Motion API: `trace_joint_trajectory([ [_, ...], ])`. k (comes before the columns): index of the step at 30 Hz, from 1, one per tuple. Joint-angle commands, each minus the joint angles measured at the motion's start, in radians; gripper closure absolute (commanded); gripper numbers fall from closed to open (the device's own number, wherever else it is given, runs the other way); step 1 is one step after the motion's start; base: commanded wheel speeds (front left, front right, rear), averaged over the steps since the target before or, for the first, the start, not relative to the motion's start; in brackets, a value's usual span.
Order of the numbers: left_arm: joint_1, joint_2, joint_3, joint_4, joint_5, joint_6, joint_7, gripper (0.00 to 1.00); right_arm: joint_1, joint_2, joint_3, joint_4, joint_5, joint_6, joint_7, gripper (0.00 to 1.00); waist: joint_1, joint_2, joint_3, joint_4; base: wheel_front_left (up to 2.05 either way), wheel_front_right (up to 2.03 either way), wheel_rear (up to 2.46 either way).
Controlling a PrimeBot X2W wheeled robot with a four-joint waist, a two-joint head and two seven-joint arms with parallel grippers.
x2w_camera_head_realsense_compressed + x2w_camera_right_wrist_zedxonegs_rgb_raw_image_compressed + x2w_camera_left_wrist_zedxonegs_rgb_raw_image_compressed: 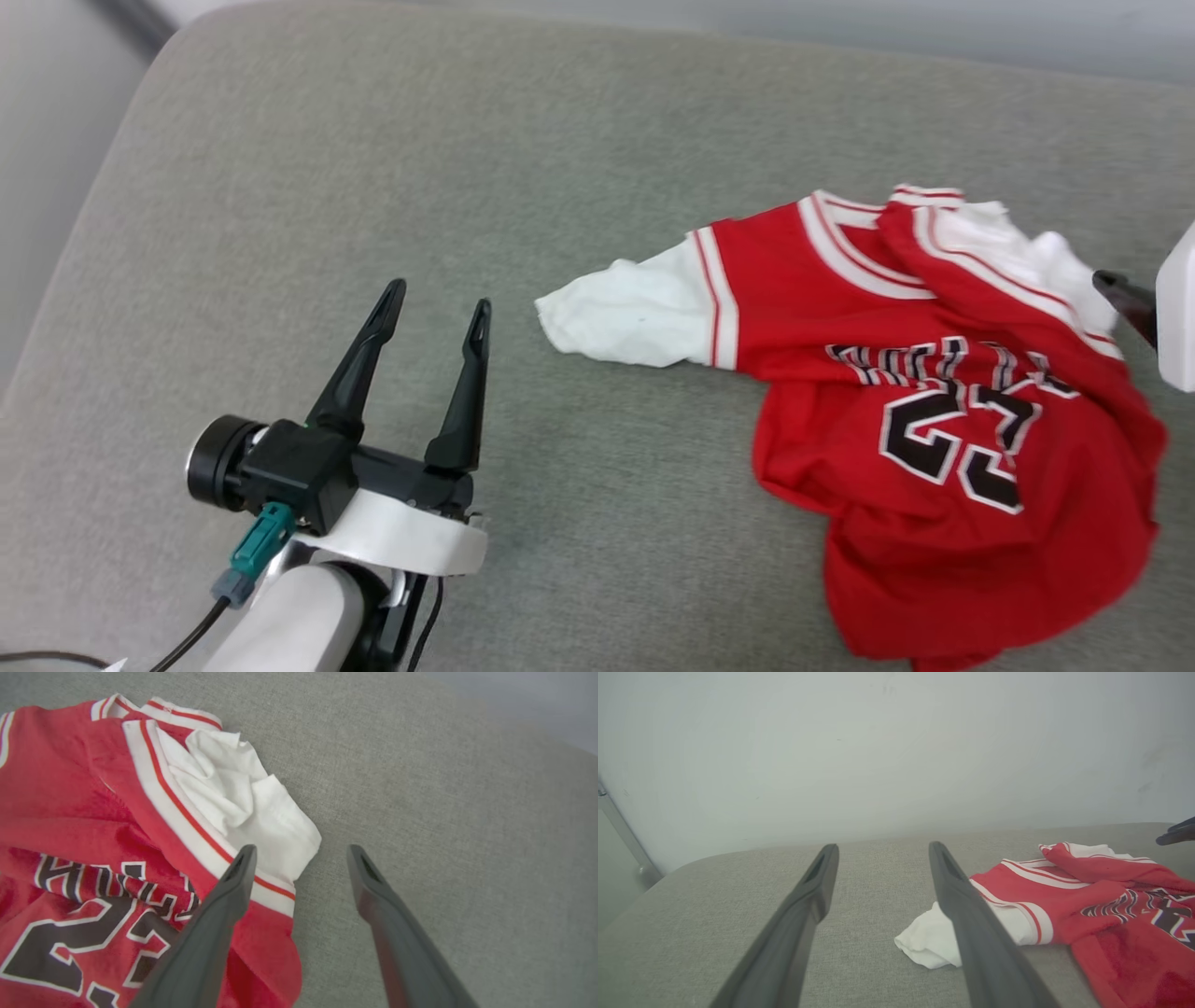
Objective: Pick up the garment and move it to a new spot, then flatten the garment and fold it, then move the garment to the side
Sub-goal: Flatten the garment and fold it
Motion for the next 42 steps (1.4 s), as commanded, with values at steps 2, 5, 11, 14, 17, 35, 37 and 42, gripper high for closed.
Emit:
trace_joint_trajectory([
  [2,-0.015,-0.015,0.002,-0.004,0.012,-0.009,-0.004,0.0,-0.028,-0.017,0.016,0.041,-0.017,0.0,0.016,0.0,0.0,0.0,0.043,0.046,0.0,0.0,0.0],
  [5,-0.025,-0.033,0.004,-0.006,0.025,-0.019,-0.004,0.0,-0.054,-0.041,0.033,0.094,-0.044,0.0,0.014,0.0,0.0,0.0,0.065,0.071,0.0,0.0,0.0],
  [11,-0.023,-0.059,0.034,-0.004,0.034,-0.032,-0.004,0.0,-0.06,-0.028,0.035,0.196,-0.055,0.0,0.007,0.0,0.0,0.0,0.095,0.102,0.0,0.0,0.0],
  [14,-0.023,-0.063,0.054,-0.003,0.04,-0.044,-0.004,0.0,-0.023,-0.027,0.061,0.229,-0.041,0.0,0.014,0.0,0.0,0.0,0.105,0.109,0.0,0.0,0.0],
  [17,-0.017,-0.07,0.071,0.002,0.047,-0.051,-0.004,0.0,0.016,-0.037,0.08,0.251,-0.026,0.0,0.015,1.0,0.0,0.0,0.109,0.109,0.0,0.0,0.0],
  [35,0.05,-0.04,0.108,0.046,0.063,-0.064,0.001,0.0,0.102,0.024,-0.182,0.324,0.006,0.0,-0.225,1.0,0.0,0.0,-0.07,-0.053,0.0,0.0,0.0],
  [37,0.062,-0.033,0.11,0.042,0.061,-0.06,0.005,0.0,0.136,0.034,-0.219,0.318,0.007,0.0,-0.25,1.0,0.0,0.0,-0.087,-0.071,0.0,0.0,0.0],
  [42,0.092,-0.02,0.118,0.032,0.052,-0.048,0.015,0.0,0.231,0.077,-0.344,0.291,-0.017,0.0,-0.315,1.0,0.0,0.0,-0.124,-0.109,0.0,0.0,0.0],
])
